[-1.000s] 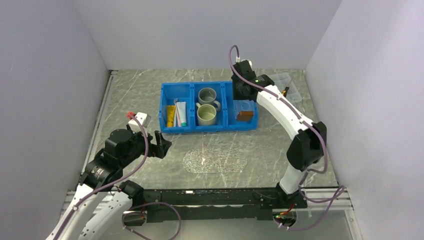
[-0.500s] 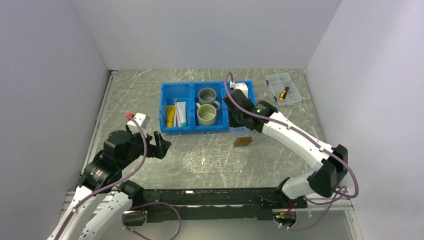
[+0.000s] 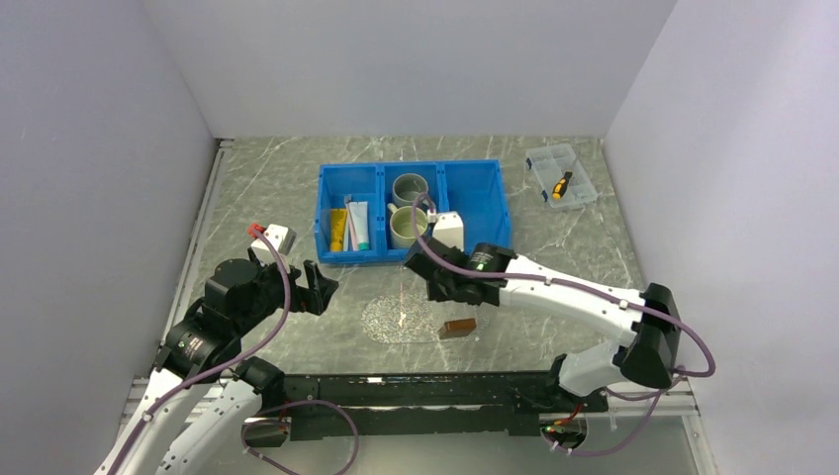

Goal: Prepare toiletry sets of a toothbrush and toothpaste on the tray

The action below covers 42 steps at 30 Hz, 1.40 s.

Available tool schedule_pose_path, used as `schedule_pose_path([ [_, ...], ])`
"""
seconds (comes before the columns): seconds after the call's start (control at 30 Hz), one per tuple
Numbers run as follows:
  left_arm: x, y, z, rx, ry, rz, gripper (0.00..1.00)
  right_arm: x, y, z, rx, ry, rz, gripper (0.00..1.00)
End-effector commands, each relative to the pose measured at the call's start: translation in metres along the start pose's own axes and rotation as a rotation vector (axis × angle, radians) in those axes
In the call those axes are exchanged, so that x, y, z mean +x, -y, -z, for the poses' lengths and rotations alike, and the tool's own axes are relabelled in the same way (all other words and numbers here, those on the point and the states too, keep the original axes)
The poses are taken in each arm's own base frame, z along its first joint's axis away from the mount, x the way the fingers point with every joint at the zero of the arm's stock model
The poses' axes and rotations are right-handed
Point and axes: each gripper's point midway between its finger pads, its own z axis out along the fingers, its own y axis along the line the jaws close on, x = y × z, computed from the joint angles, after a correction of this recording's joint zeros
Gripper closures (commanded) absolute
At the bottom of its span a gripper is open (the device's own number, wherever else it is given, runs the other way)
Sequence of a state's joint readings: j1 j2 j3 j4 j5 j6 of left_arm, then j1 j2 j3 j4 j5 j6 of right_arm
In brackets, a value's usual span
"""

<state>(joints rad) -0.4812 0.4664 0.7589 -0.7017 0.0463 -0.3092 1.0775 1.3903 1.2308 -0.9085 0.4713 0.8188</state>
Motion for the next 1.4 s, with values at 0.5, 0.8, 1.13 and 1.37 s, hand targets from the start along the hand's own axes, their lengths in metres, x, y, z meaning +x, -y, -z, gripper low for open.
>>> schedule_pose_path([
  [0.5,-0.009,-0.001,0.003,-0.009,0.045,0.008,0.01,0.033,-0.053,-0.047,0.071,0.011,-0.088,0.97],
  [0.8,-0.009,-0.001,0.004,-0.010,0.050,0.006,0.01,0.043,-0.057,-0.058,0.081,-0.011,-0.098,0.98],
  [1.13,-0.009,-0.001,0.004,-0.009,0.050,0.006,0.01,0.040,-0.058,-0.063,0.103,-0.001,-0.084,0.97],
  [1.37,-0.009,-0.001,0.003,-0.011,0.049,0.008,0.01,0.041,-0.058,-0.070,0.116,-0.003,-0.077,0.97],
])
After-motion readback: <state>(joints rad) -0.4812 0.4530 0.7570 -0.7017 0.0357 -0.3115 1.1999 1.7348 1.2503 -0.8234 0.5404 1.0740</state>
